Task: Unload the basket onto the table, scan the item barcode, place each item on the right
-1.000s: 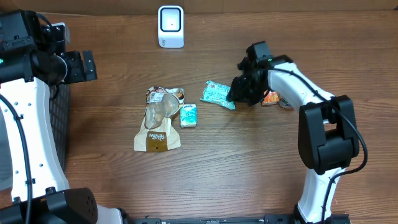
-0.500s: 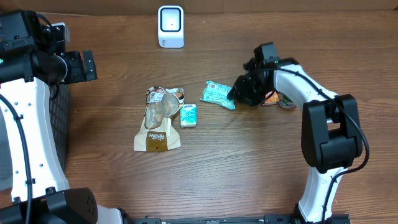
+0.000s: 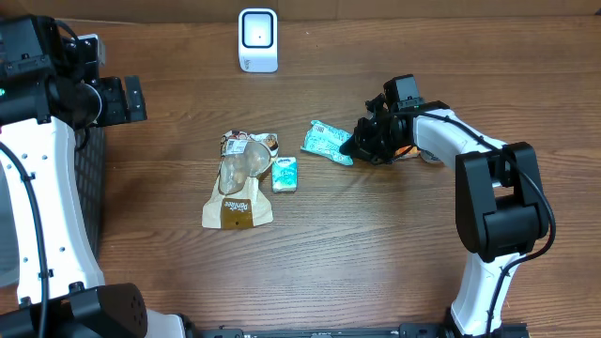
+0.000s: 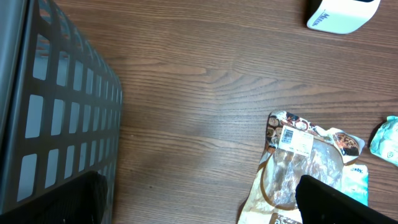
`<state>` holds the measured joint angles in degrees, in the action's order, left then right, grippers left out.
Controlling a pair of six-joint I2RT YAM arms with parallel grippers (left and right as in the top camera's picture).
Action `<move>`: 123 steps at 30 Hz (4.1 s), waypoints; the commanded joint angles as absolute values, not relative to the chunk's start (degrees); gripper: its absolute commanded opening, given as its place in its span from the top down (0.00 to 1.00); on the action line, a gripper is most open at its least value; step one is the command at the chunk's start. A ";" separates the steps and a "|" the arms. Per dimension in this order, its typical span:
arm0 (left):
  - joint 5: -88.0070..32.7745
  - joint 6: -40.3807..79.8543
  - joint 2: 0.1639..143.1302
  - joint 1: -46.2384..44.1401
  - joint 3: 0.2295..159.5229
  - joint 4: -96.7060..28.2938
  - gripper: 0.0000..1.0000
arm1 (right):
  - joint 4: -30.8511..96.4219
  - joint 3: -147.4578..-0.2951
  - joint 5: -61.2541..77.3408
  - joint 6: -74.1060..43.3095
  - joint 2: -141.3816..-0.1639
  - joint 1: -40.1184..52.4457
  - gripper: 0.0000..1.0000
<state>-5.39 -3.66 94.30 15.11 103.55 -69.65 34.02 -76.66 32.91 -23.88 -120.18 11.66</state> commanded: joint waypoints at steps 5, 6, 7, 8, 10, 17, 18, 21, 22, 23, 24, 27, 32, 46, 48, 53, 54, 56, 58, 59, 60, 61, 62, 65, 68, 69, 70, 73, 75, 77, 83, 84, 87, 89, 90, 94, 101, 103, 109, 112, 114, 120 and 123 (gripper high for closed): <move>-5.37 -5.15 94.45 15.35 104.29 -69.63 0.00 | 33.87 -76.58 36.23 -19.16 -115.35 11.64 0.96; -5.39 -5.15 94.45 15.35 104.29 -69.63 0.00 | 33.87 -76.60 37.63 -19.03 -112.68 11.44 0.96; -5.39 -5.15 94.45 15.35 104.29 -69.63 0.00 | 33.89 -76.60 38.15 -19.00 -111.04 11.31 0.96; -5.37 -5.15 94.45 15.35 104.29 -69.63 0.01 | 33.91 -76.60 38.92 -19.00 -109.30 11.16 0.96; -5.37 -5.15 94.45 15.35 104.29 -69.63 0.01 | 33.93 -76.60 41.52 -18.98 -105.65 10.87 0.96; -5.37 -5.15 94.45 15.35 104.29 -69.63 0.00 | 39.59 -76.60 45.12 -16.73 -95.24 10.79 0.96; -5.39 -5.15 94.45 15.35 104.29 -69.63 0.01 | 40.97 -76.60 45.10 -16.10 -93.91 10.79 0.96; -5.37 -5.15 94.45 15.35 104.29 -69.63 0.01 | 43.83 -76.60 45.12 -14.66 -91.07 10.79 0.96; -5.37 -5.15 94.45 15.35 104.29 -69.63 0.00 | 44.66 -76.60 45.12 -14.48 -90.17 10.79 0.96; -5.39 -5.15 94.45 15.35 104.29 -69.63 0.01 | 45.30 -76.60 45.12 -14.50 -89.49 10.79 0.96; -5.39 -5.15 94.45 15.35 104.29 -69.63 0.00 | 45.89 -76.60 45.12 -14.48 -88.84 10.79 0.96; -5.37 -5.15 94.45 15.35 104.29 -69.63 0.00 | 47.35 -76.60 45.12 -14.48 -87.53 10.81 0.96; -5.37 -5.15 94.45 15.35 104.29 -69.63 0.01 | 49.30 -76.64 45.12 -14.70 -87.26 10.81 0.96; -5.37 -5.15 94.45 15.35 104.29 -69.63 0.01 | 76.99 -121.16 16.12 -13.21 -102.48 15.40 0.96; -5.37 -5.15 94.45 15.35 104.29 -69.63 0.00 | 78.98 -129.88 9.02 -13.19 -107.35 17.37 0.96; -5.37 -5.15 94.45 15.35 104.29 -69.63 0.00 | 64.49 -136.66 -17.96 -8.05 -118.08 23.40 0.96; -5.37 -5.15 94.45 15.35 104.29 -69.63 0.00 | 61.58 -136.66 -20.25 -6.46 -119.33 24.10 0.96; -5.37 -5.15 94.45 15.35 104.29 -69.63 0.00 | 54.78 -136.51 -24.10 -2.11 -122.15 25.36 0.96; -5.39 -5.15 94.45 15.35 104.29 -69.63 0.00 | 48.16 -136.51 -26.09 3.97 -124.79 26.44 0.96; -5.39 -5.15 94.45 15.35 104.29 -69.63 0.00 | 44.95 -136.51 -26.72 7.73 -126.28 26.92 0.96; -5.39 -5.15 94.45 15.35 104.29 -69.63 0.00 | 42.19 -136.51 -27.44 11.00 -127.37 27.33 0.96; -5.37 -5.15 94.45 15.35 104.29 -69.63 0.01 | 39.59 -136.49 -27.66 15.03 -128.55 27.79 0.96; -5.37 -5.15 94.45 15.35 104.29 -69.63 0.00 | 37.50 -136.49 -27.62 18.55 -129.64 28.16 0.96; -5.39 -5.15 94.45 15.35 104.29 -69.63 0.01 | 29.67 -136.46 -27.88 30.09 -133.03 29.43 0.96; -5.39 -5.15 94.45 15.35 104.29 -69.63 0.00 | 21.76 -136.46 -29.15 40.38 -136.33 30.46 0.96; -5.39 -5.15 94.45 15.35 104.29 -69.63 0.00 | 19.25 -136.46 -29.76 44.03 -137.47 30.76 0.96; -5.39 -5.15 94.45 15.35 104.29 -69.63 0.00 | 16.75 -136.46 -30.59 47.59 -138.63 31.07 0.96; -5.37 -5.15 94.45 15.35 104.29 -69.63 0.00 | 10.55 -136.46 -33.74 56.97 -141.67 31.83 0.96; -5.37 -5.15 94.45 15.35 104.29 -69.63 0.00 | 8.03 -136.46 -34.06 62.70 -143.48 32.16 0.96; -5.39 -5.15 94.45 15.35 104.29 -69.63 0.00 | 5.50 -136.46 -34.00 66.61 -145.16 32.45 0.96; -5.39 -5.15 94.45 15.35 104.29 -69.63 0.00 | 4.56 -136.46 -30.28 69.93 -146.98 32.51 0.96; -5.39 -5.15 94.45 15.35 104.29 -69.63 0.00 | 4.56 -136.46 -29.71 70.81 -147.06 32.51 0.96; -5.39 -5.15 94.45 15.35 104.29 -69.63 0.01 | 4.49 -136.46 -28.05 72.90 -147.26 32.51 0.96; -5.39 -5.15 94.45 15.35 104.29 -69.63 0.00 | 4.51 -136.46 -27.09 74.00 -147.57 32.51 0.96; -5.37 -5.15 94.45 15.35 104.29 -69.63 0.00 | 4.51 -136.46 -26.83 74.56 -147.72 32.51 0.96; -5.39 -5.15 94.45 15.35 104.29 -69.63 0.00 | 4.54 -136.46 -25.63 75.53 -148.64 32.53 0.96; -5.37 -5.15 94.45 15.35 104.29 -69.63 0.01 | 4.23 -136.46 -25.47 81.69 -148.99 32.60 0.96; -5.39 -5.15 94.45 15.35 104.29 -69.63 0.00 | 3.31 -136.46 -27.07 89.30 -148.99 32.88 0.96; -5.37 -5.15 94.45 15.35 104.29 -69.63 0.00 | -3.86 -136.46 -28.45 92.03 -148.99 34.24 0.96; -5.39 -5.15 94.45 15.35 104.29 -69.63 0.00 | -3.77 -136.46 -28.71 91.98 -148.99 34.85 0.96; -5.39 -5.15 94.45 15.35 104.29 -69.63 0.00 | -2.35 -136.46 -29.10 91.94 -148.99 35.59 0.96; -5.39 -5.15 94.45 15.35 104.29 -69.63 0.00 | 0.54 -136.44 -29.93 91.53 -149.29 35.62 0.96; -5.37 -5.15 94.45 15.35 104.29 -69.63 0.00 | 0.54 -136.44 -29.93 91.26 -149.40 35.27 0.96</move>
